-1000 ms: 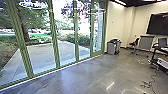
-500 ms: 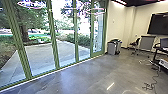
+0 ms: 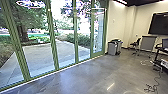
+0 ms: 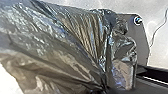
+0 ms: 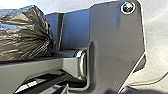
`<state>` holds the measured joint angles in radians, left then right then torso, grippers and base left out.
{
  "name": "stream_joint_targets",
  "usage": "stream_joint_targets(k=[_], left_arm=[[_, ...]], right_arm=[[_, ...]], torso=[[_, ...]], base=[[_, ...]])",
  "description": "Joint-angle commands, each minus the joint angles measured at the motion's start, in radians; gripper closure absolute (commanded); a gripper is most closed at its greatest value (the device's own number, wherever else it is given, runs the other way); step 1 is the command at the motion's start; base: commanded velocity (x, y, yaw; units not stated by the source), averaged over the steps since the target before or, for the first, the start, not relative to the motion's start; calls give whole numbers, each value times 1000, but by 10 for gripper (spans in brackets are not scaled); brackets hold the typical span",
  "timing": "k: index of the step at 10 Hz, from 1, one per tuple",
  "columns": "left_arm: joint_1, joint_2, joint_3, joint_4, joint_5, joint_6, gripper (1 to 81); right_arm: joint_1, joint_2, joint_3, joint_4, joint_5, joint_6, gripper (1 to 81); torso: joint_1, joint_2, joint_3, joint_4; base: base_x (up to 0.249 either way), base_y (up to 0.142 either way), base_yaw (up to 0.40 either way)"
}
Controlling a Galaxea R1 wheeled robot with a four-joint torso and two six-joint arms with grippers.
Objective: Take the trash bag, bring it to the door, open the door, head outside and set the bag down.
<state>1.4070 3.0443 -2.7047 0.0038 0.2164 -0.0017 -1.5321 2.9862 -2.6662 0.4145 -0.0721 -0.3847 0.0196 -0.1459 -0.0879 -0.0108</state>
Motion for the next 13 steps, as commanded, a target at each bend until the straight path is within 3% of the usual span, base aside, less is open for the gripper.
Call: stream_joint_targets(k=[1, 4, 13], left_arm=[[-72, 1, 2, 1, 64, 0, 811], [-73, 1, 2, 1, 64, 0, 811], [-73, 1, 2, 1, 64, 0, 811]], right_arm=[[58, 4, -3, -3, -66, -3, 10], [62, 6, -3, -3, -66, -3, 10], [62, 6, -3, -3, -66, -3, 10]], torso=[[0, 0, 0, 0], [0, 0, 0, 0], [0, 0, 0, 0]], base=[[130, 0, 0], [130, 0, 0], [130, -63, 0]])
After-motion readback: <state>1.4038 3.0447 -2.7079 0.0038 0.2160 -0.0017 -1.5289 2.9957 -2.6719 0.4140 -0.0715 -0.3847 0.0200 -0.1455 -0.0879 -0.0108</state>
